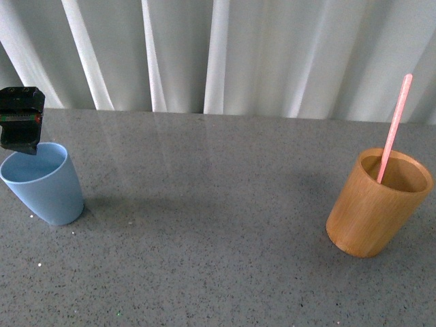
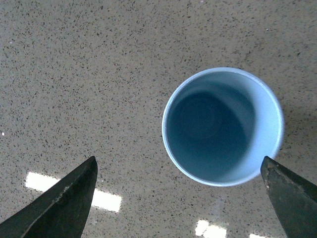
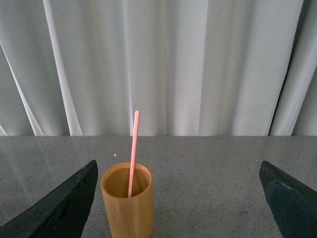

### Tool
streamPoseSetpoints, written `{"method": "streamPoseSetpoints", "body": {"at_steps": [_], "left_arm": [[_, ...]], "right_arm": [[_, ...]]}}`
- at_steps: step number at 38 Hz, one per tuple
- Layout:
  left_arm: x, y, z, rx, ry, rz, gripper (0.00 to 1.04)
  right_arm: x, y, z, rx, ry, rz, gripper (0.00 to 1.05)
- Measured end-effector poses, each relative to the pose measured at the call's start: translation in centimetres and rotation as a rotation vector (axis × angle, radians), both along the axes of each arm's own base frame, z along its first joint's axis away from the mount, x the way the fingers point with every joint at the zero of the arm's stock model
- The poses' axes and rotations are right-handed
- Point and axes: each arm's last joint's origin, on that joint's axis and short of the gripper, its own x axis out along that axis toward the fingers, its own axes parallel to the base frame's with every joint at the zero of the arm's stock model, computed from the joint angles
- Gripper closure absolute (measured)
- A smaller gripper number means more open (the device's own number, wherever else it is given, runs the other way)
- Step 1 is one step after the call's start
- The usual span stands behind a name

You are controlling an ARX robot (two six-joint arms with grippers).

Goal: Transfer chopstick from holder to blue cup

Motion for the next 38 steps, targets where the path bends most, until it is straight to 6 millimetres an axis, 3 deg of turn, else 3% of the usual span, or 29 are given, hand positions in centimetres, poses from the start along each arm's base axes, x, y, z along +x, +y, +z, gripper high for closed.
{"method": "streamPoseSetpoints", "body": {"at_steps": [27, 38], "left_arm": [[3.7, 2.0, -4.4, 0.053, 0.072, 0.019, 0.08], [3.7, 0.7, -5.1, -0.017, 0.116, -0.049, 0.58]], "right_arm": [[0.0, 0.0, 0.0, 0.000, 0.000, 0.000, 0.10], [0.0, 0.0, 0.0, 0.000, 0.000, 0.000, 0.10]]}}
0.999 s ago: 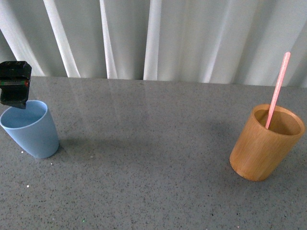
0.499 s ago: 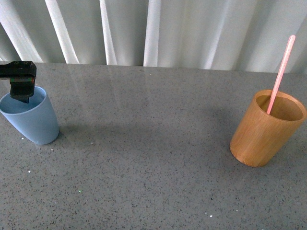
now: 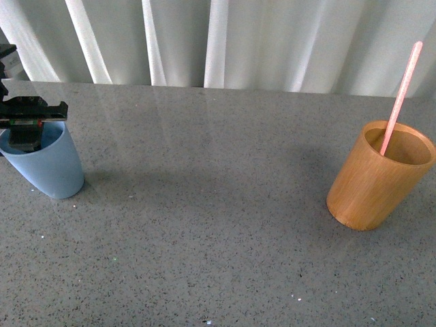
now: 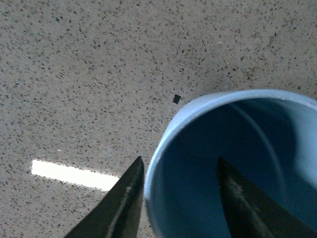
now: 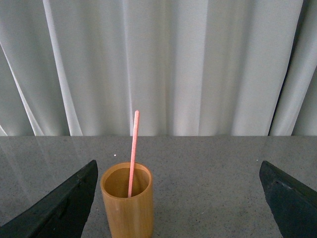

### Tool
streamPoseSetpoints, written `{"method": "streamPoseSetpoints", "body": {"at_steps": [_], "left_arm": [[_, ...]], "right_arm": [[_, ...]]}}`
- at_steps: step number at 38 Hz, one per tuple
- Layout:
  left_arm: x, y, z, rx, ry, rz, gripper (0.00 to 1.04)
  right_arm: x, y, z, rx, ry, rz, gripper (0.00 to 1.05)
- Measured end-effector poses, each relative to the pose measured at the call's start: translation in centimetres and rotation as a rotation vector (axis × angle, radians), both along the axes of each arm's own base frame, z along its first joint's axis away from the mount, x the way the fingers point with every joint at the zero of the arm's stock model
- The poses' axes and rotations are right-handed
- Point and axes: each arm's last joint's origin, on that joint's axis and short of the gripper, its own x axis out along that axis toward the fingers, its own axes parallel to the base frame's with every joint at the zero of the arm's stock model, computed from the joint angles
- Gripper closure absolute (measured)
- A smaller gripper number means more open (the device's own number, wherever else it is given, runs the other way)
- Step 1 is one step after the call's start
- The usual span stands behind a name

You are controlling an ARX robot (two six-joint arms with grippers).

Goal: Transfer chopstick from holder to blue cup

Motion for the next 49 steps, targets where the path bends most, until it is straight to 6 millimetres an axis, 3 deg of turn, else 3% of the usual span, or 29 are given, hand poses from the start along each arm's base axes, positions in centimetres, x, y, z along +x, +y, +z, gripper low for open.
{"method": "streamPoseSetpoints", "body": {"at_steps": [10, 16, 22, 28, 33, 36, 38, 43, 49], "left_arm": [[0.0, -0.9, -0.5, -0.021, 0.026, -0.019, 1.01], [-0.4, -1.2, 0.7, -0.013, 0.024, -0.029, 1.01], [-0.6, -2.1, 3.6, -0.021, -0.026, -0.065, 1.01], [-1.1, -4.3, 6.5, -0.033, -0.083, -0.142, 1.01], [-2.1, -8.8, 8.5, -0.065, -0.122, -0.277, 1.01], [-2.7, -11.8, 8.7, -0.079, -0.122, -0.357, 1.01], [-3.5, -14.6, 8.1, -0.092, -0.103, -0.433, 1.01], [-4.7, -19.7, 5.8, -0.090, -0.046, -0.557, 1.01], [-4.5, -22.9, 2.8, -0.070, 0.005, -0.600, 1.01]], "right_arm": [[0.0, 0.0, 0.0, 0.000, 0.000, 0.000, 0.10], [0.0, 0.0, 0.0, 0.000, 0.000, 0.000, 0.10], [0.0, 0.0, 0.0, 0.000, 0.000, 0.000, 0.10], [0.0, 0.0, 0.0, 0.000, 0.000, 0.000, 0.10], [0.0, 0.0, 0.0, 0.000, 0.000, 0.000, 0.10], [0.0, 0.0, 0.0, 0.000, 0.000, 0.000, 0.10], [0.0, 0.0, 0.0, 0.000, 0.000, 0.000, 0.10], [0.0, 0.0, 0.0, 0.000, 0.000, 0.000, 0.10], [0.0, 0.0, 0.0, 0.000, 0.000, 0.000, 0.10]]}}
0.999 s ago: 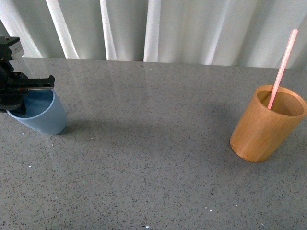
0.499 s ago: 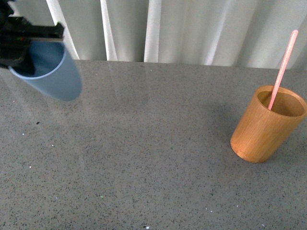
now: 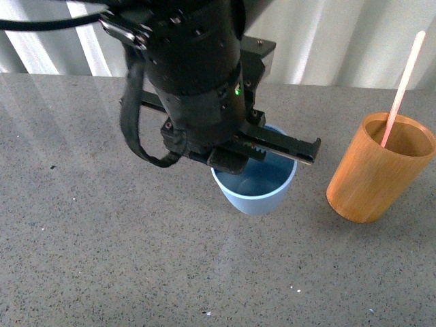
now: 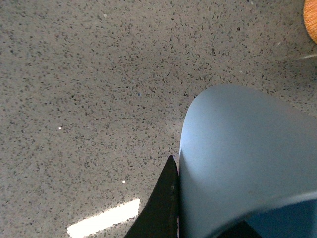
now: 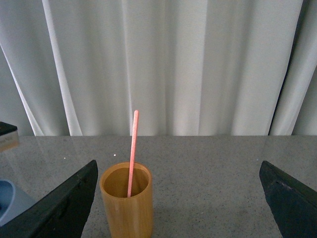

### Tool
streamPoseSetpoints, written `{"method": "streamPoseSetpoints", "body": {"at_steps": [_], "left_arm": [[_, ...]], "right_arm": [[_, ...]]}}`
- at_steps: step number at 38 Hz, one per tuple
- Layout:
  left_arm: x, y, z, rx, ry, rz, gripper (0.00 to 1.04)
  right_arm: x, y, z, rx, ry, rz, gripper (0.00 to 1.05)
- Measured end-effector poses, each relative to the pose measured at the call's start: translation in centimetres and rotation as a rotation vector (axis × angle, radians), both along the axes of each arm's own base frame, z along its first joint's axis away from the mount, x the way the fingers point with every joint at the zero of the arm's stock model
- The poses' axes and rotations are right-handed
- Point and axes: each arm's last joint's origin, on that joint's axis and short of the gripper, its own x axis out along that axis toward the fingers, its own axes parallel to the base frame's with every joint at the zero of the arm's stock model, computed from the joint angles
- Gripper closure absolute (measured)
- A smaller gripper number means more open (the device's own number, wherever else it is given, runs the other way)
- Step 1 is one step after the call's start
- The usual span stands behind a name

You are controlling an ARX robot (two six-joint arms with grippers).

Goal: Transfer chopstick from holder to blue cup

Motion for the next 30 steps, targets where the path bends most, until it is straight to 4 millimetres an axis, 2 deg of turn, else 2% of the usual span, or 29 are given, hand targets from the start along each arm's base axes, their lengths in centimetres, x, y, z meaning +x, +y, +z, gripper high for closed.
{"method": "streamPoseSetpoints", "body": {"at_steps": [12, 20, 25, 30], "left_arm": [[1.3, -1.3, -3.5, 0.059, 0.040, 0.003, 1.01], [1.8, -1.2, -3.7, 0.056, 0.040, 0.013, 1.01], [1.8, -1.2, -3.7, 0.036, 0.053, 0.017, 0.87], [1.9, -1.0, -3.6, 0.030, 0.053, 0.027, 0.63]], "right_arm": [[0.0, 0.0, 0.0, 0.000, 0.000, 0.000, 0.10], [0.0, 0.0, 0.0, 0.000, 0.000, 0.000, 0.10], [0.0, 0.0, 0.0, 0.000, 0.000, 0.000, 0.10], [0.0, 0.0, 0.0, 0.000, 0.000, 0.000, 0.10]]}}
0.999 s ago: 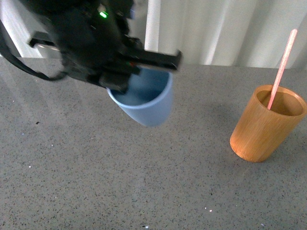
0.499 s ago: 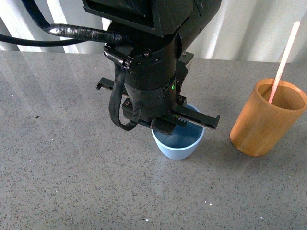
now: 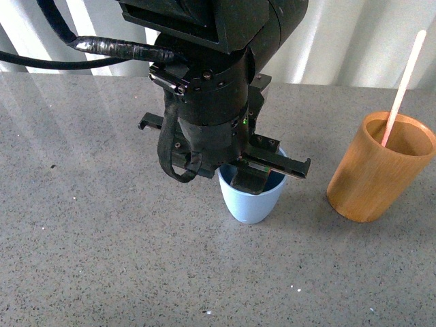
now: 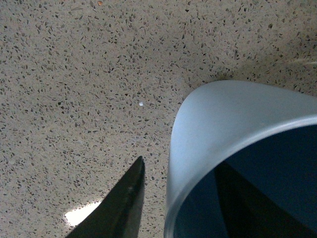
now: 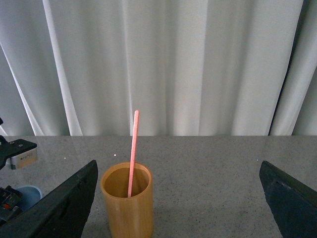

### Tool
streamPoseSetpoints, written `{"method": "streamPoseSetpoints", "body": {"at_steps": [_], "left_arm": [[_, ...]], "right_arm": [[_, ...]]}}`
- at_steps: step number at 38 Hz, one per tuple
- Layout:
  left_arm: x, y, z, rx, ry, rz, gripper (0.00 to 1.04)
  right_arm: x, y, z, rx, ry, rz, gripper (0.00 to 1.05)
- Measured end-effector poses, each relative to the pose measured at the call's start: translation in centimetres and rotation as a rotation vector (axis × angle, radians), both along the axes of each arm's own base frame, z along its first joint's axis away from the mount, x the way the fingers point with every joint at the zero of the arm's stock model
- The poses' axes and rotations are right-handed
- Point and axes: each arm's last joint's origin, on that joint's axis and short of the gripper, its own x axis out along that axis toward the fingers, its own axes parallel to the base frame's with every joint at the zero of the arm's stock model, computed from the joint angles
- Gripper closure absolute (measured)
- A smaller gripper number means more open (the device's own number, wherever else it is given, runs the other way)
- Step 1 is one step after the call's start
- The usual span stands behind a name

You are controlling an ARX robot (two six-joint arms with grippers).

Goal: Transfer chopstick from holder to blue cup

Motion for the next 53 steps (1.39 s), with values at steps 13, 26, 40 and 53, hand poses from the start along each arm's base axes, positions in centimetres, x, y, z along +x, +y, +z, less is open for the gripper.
{"method": "streamPoseSetpoints", "body": {"at_steps": [13, 26, 40, 53], "left_arm": [[0.4, 2.1, 4.1, -0.059, -0.117, 0.053, 0.12], [-1.3, 7.4, 10.6, -0.275, -0.497, 0.258, 0.07], [-6.4, 12.0, 12.4, -0.263, -0.783, 0.423, 0.07], [-11.7, 17.3, 9.5, -0.287, -1.168, 0.352, 0.64]], "right_arm": [[0.0, 0.0, 0.0, 0.000, 0.000, 0.000, 0.10], [0.0, 0.0, 0.0, 0.000, 0.000, 0.000, 0.10], [0.0, 0.0, 0.0, 0.000, 0.000, 0.000, 0.10], [0.0, 0.0, 0.0, 0.000, 0.000, 0.000, 0.10]]}}
